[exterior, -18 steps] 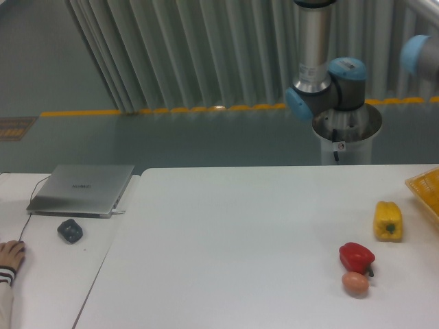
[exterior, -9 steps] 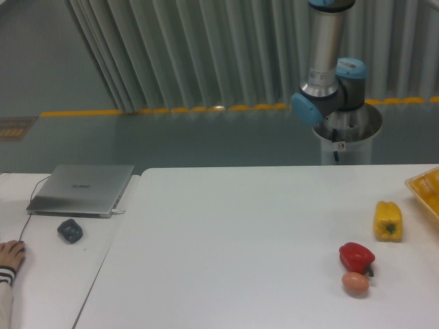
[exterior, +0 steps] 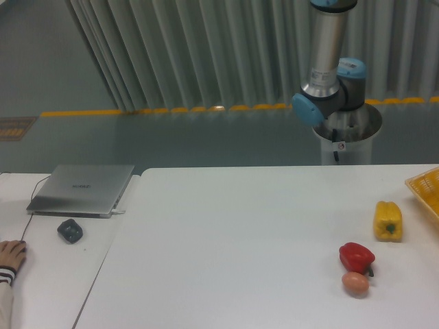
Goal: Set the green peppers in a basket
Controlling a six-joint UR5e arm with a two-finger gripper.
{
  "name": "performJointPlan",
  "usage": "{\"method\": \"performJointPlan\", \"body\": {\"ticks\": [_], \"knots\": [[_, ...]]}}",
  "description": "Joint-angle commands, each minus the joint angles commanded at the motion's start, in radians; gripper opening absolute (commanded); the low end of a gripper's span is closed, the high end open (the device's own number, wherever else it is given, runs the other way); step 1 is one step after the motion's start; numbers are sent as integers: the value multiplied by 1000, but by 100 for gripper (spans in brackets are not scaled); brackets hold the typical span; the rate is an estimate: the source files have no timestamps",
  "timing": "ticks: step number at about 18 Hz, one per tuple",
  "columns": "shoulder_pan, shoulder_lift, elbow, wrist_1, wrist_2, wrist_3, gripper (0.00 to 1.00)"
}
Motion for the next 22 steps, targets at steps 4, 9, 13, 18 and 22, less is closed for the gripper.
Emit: {"method": "performJointPlan", "body": {"ticks": [4, 9, 13, 18, 22], "knots": [[-110, -3, 43, -3, 6, -256, 100], [-224, -41, 109, -32, 11, -416, 100], [-285, -93, 143, -28, 14, -475, 100], [-318, -115, 147, -25, 12, -521, 100], [-318, -113, 143, -25, 14, -521, 100]]}}
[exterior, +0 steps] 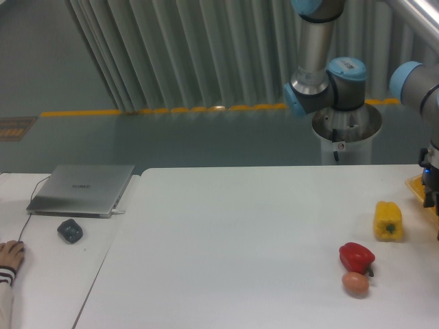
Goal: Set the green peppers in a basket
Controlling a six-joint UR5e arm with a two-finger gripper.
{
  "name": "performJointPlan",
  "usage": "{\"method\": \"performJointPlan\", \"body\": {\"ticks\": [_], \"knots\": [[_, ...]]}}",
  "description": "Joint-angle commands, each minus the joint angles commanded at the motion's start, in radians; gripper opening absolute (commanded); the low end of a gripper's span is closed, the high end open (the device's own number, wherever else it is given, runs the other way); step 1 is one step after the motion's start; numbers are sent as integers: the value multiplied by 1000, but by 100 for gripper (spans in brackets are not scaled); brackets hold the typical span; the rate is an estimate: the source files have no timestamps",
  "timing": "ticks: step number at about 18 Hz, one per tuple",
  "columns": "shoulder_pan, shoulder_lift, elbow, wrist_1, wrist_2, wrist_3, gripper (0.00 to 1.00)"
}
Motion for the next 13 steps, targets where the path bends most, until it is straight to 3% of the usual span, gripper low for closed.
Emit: {"method": "performJointPlan", "body": {"ticks": [13], "knots": [[0, 6, -5, 3, 55, -6, 100]]}}
